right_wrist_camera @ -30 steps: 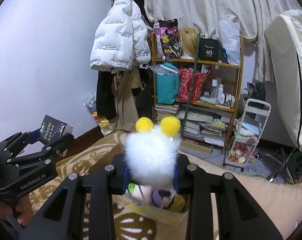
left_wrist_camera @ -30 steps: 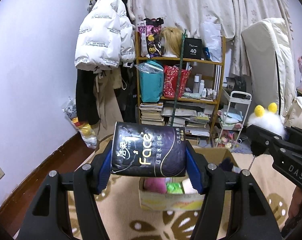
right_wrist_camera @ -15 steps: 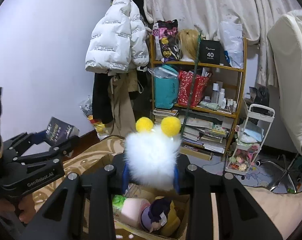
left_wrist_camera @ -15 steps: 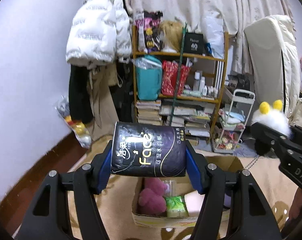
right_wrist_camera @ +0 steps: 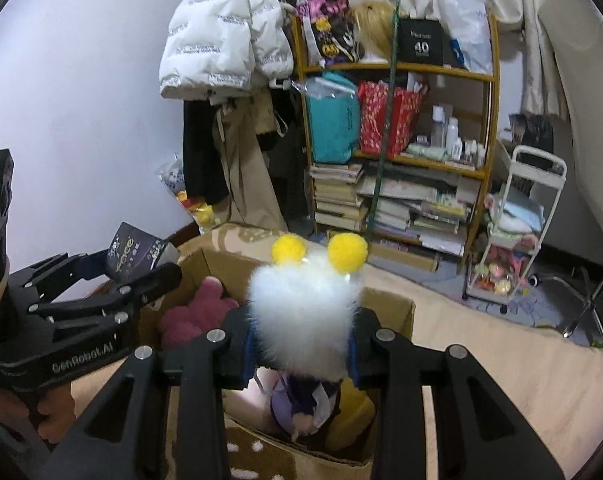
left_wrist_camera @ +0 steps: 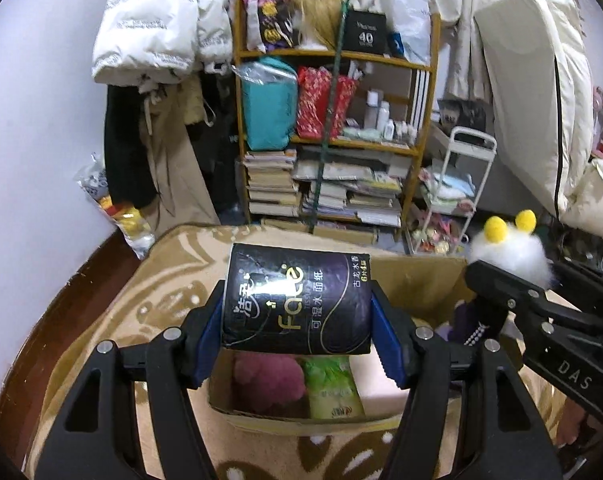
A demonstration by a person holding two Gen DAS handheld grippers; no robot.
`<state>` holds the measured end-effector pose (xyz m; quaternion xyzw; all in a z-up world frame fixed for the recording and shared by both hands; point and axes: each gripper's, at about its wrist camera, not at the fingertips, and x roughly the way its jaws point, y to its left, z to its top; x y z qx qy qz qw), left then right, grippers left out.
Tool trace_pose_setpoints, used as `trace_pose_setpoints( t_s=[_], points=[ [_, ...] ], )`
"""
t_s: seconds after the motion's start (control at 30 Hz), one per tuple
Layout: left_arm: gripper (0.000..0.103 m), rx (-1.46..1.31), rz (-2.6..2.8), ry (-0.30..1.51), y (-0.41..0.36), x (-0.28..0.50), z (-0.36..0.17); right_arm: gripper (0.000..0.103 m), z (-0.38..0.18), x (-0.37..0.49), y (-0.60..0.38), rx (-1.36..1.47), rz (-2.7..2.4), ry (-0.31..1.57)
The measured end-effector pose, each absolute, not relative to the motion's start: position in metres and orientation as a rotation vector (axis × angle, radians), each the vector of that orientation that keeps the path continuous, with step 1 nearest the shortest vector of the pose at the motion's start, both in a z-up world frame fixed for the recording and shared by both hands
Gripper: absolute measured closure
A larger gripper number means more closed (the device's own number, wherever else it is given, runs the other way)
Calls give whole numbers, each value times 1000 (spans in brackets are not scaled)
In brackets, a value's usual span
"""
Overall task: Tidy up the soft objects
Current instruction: 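Carry both items over the box and lower them inside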
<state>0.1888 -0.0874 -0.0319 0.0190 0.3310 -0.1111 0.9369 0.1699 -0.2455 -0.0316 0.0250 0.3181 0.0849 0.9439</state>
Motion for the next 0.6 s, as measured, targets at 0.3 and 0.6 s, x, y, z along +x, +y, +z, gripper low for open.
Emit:
trace_pose_setpoints(
  t_s=[0.3,0.6],
  points=[
    [38,22,-245,721,-89,195,-42,63,-44,172,-259,139,193,674],
    [27,7,-228,734,-84,197,-44,57,-46,171,-257,131,201,684]
  ],
)
